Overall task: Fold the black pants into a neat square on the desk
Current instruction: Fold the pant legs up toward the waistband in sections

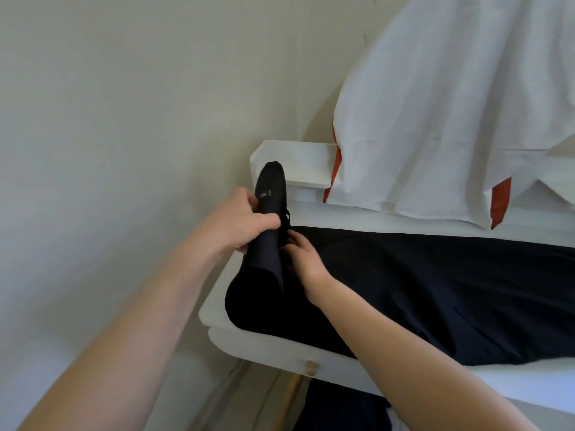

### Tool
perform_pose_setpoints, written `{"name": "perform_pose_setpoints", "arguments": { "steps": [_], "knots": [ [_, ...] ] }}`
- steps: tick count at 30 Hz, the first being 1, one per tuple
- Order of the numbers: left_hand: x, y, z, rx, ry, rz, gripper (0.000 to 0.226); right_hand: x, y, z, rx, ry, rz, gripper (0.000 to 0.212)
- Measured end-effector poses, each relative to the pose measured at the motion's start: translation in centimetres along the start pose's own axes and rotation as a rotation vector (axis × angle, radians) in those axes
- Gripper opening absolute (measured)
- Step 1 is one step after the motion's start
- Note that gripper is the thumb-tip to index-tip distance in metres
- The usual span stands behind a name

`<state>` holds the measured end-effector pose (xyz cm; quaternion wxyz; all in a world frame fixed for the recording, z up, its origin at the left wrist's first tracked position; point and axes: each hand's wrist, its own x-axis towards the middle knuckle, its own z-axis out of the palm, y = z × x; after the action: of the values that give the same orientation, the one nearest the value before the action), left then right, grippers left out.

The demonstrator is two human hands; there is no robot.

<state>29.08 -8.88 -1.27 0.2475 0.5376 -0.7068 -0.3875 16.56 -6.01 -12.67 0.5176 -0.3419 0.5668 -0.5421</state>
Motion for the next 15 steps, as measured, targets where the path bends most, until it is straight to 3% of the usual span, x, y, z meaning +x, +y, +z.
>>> {"name": "perform_pose_setpoints", "arguments": {
  "steps": [3, 6, 9, 12, 15],
  "knots": [
    [-0.3, 0.3, 2.4, 0.036, -0.036, 0.048, 0.058, -0.4, -1.7, -2.3, 0.349, 0.007, 0.131, 0.04],
    [-1.0, 0.6, 4.9, 0.111, -0.044, 0.1, 0.069, -0.9, -3.2, -4.7, 0.508, -0.079, 0.124, 0.053],
    [-1.7, 0.5, 7.3, 0.254, -0.103, 0.146, 0.062, -1.5, -4.0, -6.6, 0.497, -0.139, 0.163, 0.067],
    [-1.2, -0.4, 8.5, 0.478, 0.075, 0.291, 0.041, -1.7, -3.7, -8.0, 0.437, -0.094, 0.205, 0.06],
    [0.1, -1.9, 8.8, 0.53, 0.251, 0.447, 0.032, -1.8, -2.9, -8.6, 0.352, 0.061, 0.236, 0.039]
  ]
}}
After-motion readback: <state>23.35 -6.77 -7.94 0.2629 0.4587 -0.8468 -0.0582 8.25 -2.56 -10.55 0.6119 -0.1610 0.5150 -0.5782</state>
